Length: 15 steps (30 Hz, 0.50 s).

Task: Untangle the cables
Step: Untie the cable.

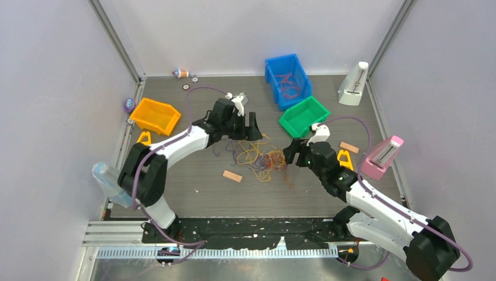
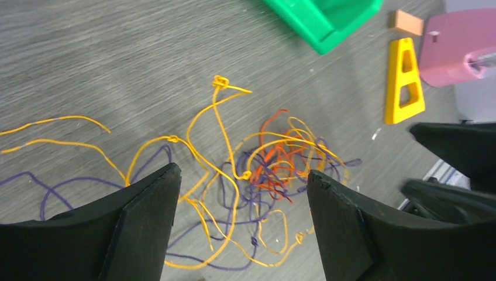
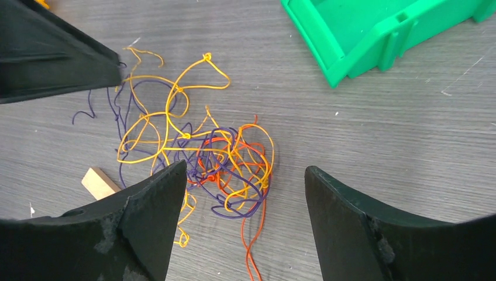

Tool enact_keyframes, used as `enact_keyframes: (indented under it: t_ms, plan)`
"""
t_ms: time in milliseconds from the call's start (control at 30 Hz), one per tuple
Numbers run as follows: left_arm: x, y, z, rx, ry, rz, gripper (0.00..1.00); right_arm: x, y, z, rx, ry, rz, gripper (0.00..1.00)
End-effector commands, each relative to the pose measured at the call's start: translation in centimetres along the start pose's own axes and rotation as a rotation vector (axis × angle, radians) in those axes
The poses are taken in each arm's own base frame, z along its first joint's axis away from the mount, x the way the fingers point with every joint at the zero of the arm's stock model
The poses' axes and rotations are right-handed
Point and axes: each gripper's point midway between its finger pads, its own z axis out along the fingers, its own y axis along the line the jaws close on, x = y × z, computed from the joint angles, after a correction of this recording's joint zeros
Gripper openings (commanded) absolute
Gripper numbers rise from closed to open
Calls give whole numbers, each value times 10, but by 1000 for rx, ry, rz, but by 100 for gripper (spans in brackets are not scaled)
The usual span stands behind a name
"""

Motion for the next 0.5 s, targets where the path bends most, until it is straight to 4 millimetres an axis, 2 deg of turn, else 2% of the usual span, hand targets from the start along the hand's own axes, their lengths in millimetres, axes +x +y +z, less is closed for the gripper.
enact_keyframes:
  t_ms: [0,200,367,400,467]
  plan:
    - [-5,1,24,17,50,-12,77,-17,-2,-6,1,-67,-1,79]
    - [10,-1,56,23,128,-12,64,-8,6,0,-64,-10,-3,79]
    - [25,-3,68,47,185,-44,51,0,22,12,-148,51,-6,79]
    - [29,-4,68,53,194,-53,45,6,28,17,-172,87,-9,79]
    - [31,-7,69,81,192,-69,24,13,34,24,-195,126,-3,78]
